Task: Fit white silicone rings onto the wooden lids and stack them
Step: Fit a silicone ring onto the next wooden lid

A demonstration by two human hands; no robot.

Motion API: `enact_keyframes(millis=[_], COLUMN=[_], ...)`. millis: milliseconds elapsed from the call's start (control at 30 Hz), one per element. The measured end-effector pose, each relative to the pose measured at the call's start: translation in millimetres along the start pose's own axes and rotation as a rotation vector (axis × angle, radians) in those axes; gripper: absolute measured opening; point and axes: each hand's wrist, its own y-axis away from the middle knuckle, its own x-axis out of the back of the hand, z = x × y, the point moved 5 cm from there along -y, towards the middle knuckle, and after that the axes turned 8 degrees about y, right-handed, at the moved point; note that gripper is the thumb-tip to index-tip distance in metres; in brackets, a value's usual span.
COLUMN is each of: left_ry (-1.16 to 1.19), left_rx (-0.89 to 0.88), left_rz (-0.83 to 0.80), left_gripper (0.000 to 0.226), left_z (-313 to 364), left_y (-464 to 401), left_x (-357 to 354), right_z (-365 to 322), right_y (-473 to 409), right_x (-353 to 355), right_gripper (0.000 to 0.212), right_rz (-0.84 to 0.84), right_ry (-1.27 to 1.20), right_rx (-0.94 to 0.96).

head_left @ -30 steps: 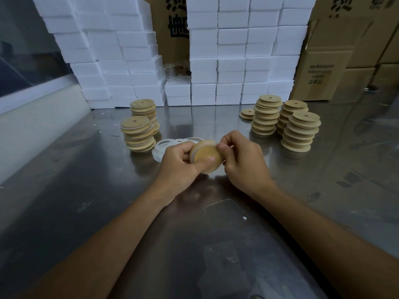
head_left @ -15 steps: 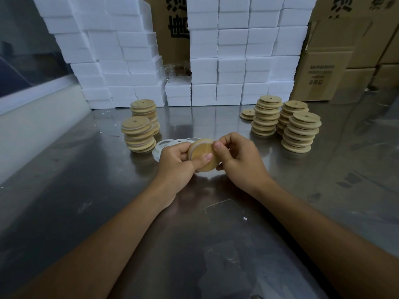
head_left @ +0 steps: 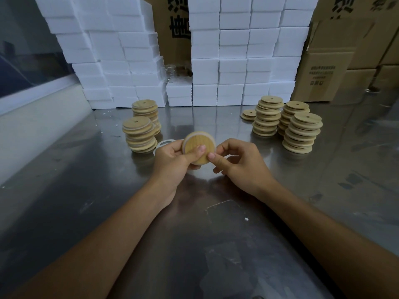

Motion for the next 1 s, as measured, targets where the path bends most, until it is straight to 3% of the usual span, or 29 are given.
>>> enact_keyframes(millis=[133,267,400,533,633,800,1000], left_ry=[-0.075,-0.606,-0.951,-0.964,-0.818,-0.272,0.12], left_rx=[-0.073,-0.47,-0.85,-0.966,-0.817,-0.305,-0.011], left_rz=[0.017,0.087,0.075,0.089,0.103,0.116,0.142], left_gripper=[0.02,0.04,0.032,0.015,0.006,0.021,0.006], left_z=[1,16,31,38,35,14,7], left_y=[2,11,25,28,20,5,5], left_x=[-2,-8,-16,-13,-8,-1,-1], right_z=[1,-2,-17,-28,-28,-20,-15], right_y=[0,2,6,7,6,3,4], right_x=[1,4,7,9,10,13,9], right_gripper=[0.013,0.012,0.01,0.009,0.007,0.01,0.016], right_rz=[0.019,0.103,0.184,0.237,0.26,0.246,0.22], right_ry=[0.024,0.137,0.415,0.539,0.528,0.288,0.123], right_rx=[-0.013,0.028,0.236,0.377,0.383,0.257,0.158])
